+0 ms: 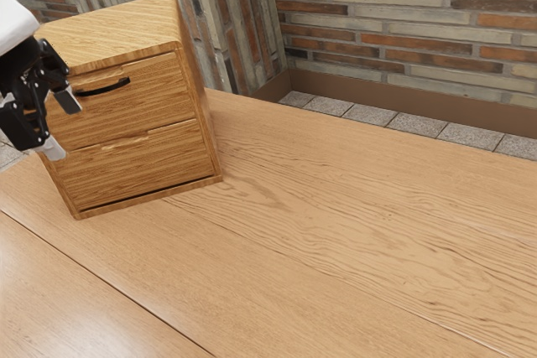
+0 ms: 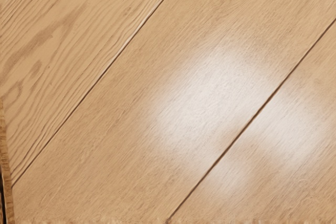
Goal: Pull the drawer handle with one arm to open the drawer
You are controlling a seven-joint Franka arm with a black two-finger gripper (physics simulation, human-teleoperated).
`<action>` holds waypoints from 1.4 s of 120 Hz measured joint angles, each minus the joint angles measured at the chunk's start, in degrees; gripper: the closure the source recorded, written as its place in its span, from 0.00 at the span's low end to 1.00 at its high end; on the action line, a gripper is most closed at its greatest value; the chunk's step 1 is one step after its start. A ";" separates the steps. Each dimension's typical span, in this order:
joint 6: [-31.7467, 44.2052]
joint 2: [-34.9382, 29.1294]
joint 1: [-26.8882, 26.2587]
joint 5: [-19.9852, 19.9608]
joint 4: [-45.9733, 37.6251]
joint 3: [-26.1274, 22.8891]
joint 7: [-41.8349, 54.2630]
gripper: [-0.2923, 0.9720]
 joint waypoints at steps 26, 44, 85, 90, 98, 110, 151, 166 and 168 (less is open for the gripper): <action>3.00 3.33 0.01 0.17 -0.02 5.12 5.73 0.23; 5.90 6.16 0.01 0.16 0.17 8.88 8.67 0.23; 11.58 7.03 0.04 -0.09 0.36 16.89 12.78 0.23; 12.65 7.45 0.04 -0.25 0.46 17.70 13.07 0.23; 14.13 8.50 0.01 -0.63 1.27 18.89 13.46 0.23; 15.66 11.48 0.02 -0.99 4.23 20.09 14.01 0.23; 19.00 17.69 -0.05 -6.01 8.65 20.52 15.32 0.23; 19.73 19.01 -0.12 -2.59 9.85 20.57 15.16 0.23; 19.79 19.05 -0.15 -2.13 10.15 20.59 15.13 0.23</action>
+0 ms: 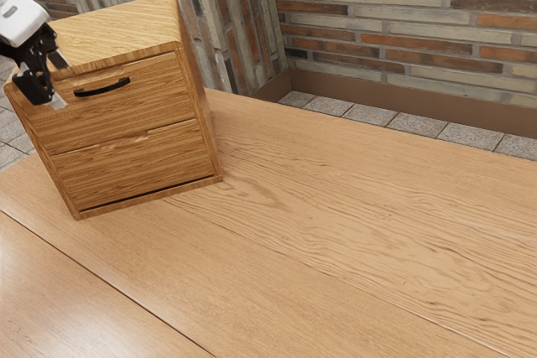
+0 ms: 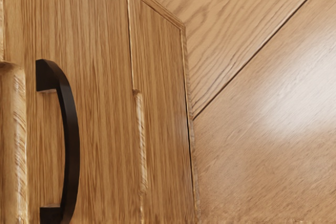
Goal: Pull the drawer handle with one arm to open the drawer
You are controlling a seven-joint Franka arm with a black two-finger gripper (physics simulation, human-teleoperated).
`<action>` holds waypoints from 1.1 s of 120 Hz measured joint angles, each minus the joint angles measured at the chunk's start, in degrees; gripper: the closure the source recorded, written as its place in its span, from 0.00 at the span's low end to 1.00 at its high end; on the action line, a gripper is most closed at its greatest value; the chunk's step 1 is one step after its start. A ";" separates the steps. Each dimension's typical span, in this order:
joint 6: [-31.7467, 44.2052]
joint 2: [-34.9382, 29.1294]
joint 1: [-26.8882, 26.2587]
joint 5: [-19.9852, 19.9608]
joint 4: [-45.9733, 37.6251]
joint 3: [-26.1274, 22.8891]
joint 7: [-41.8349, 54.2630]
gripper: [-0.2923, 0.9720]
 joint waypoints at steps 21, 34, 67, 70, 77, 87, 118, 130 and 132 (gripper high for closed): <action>0.43 0.02 -0.21 3.00 1.24 0.76 -0.24 0.23; 0.57 0.27 0.48 3.41 0.90 2.14 -0.45 0.23; 3.28 0.19 -0.24 3.41 -1.26 3.67 -1.43 0.23; 3.61 0.19 -0.15 3.28 -1.35 4.10 -1.52 0.23; 4.32 0.24 0.41 2.98 -1.47 4.67 -1.72 0.23; 5.26 0.37 0.62 2.31 -2.08 4.90 -1.98 0.23; 6.95 3.05 -0.02 0.10 -3.25 4.88 -2.59 0.23; 7.92 3.47 -0.20 -0.92 -3.21 4.90 -2.79 0.23; 8.06 3.55 -0.18 -1.03 -3.20 4.89 -2.82 0.23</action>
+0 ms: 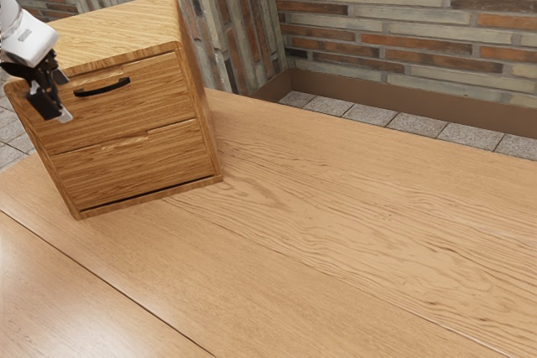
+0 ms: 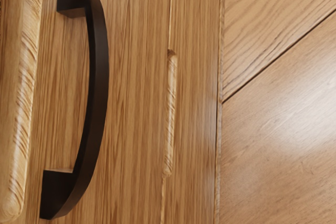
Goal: Pull the drawer handle with one arm to open the drawer
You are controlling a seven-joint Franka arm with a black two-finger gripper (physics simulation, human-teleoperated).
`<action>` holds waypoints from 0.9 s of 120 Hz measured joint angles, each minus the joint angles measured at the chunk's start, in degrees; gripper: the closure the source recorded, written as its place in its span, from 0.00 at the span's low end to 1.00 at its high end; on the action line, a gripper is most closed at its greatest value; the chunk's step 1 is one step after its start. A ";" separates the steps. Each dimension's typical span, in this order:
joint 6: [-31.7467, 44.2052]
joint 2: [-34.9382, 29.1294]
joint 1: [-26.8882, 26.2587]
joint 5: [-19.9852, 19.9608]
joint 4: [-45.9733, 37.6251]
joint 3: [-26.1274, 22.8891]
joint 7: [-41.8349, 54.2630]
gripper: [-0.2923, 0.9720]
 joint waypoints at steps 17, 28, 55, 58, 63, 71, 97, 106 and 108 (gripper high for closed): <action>0.70 1.55 0.61 -0.92 -0.33 0.00 -0.24 0.23; 0.93 2.25 0.97 -1.25 -0.41 -0.14 -0.37 0.23; 1.29 2.42 1.25 -2.70 0.28 -0.83 -0.64 0.23; 1.33 2.46 1.36 -2.92 0.44 -1.00 -0.67 0.23; 1.38 2.60 1.70 -3.21 0.74 -1.43 -0.71 0.23; 1.45 3.35 2.04 -3.52 1.10 -1.80 -0.78 0.23; 1.97 5.20 0.16 -5.06 1.32 -3.06 -0.92 0.25; 1.53 5.07 0.24 -5.24 1.08 -3.38 -0.93 0.22; 1.27 5.05 0.20 -5.27 1.03 -3.37 -0.93 0.22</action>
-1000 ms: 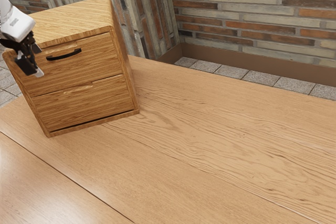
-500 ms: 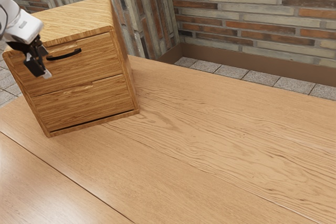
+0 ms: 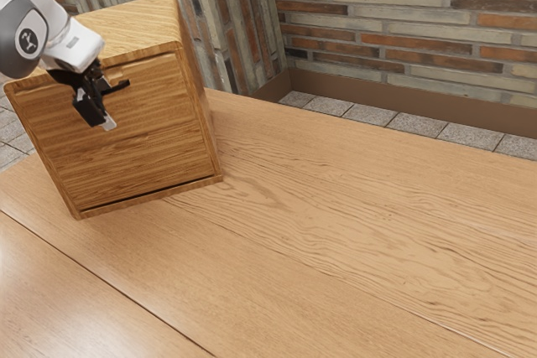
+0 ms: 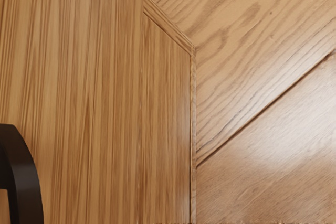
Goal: Pull the drawer handle with one arm to open the drawer
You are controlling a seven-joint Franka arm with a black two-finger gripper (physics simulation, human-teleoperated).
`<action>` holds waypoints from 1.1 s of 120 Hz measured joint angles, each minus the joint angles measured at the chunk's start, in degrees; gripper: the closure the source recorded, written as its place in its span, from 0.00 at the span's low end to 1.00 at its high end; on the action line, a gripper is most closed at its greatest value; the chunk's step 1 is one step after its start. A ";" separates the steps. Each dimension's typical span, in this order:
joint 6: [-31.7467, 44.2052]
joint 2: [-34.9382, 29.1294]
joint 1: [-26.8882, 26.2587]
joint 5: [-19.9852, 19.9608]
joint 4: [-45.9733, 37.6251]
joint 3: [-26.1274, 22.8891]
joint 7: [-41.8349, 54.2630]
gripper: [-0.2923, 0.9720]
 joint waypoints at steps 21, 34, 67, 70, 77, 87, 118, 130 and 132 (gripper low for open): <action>-5.53 -1.03 -0.77 0.25 0.22 0.17 0.00 0.25; -9.74 -2.40 -1.00 0.50 0.30 -0.51 0.02 0.24; -17.90 -6.08 6.98 3.52 7.10 -13.00 -0.28 0.35; -18.52 -6.45 5.80 3.75 7.67 -13.32 -0.33 0.33; -19.82 -6.92 2.48 4.13 9.19 -14.33 -0.44 0.30; -21.38 -7.14 -1.59 4.44 10.85 -15.54 -0.57 0.28; -32.91 -8.21 -0.60 4.23 18.03 -19.17 -10.73 0.24; -37.41 -8.60 -0.03 4.08 17.82 -20.33 -19.79 0.24; -37.96 -8.53 -0.14 4.05 17.76 -20.39 -21.20 0.24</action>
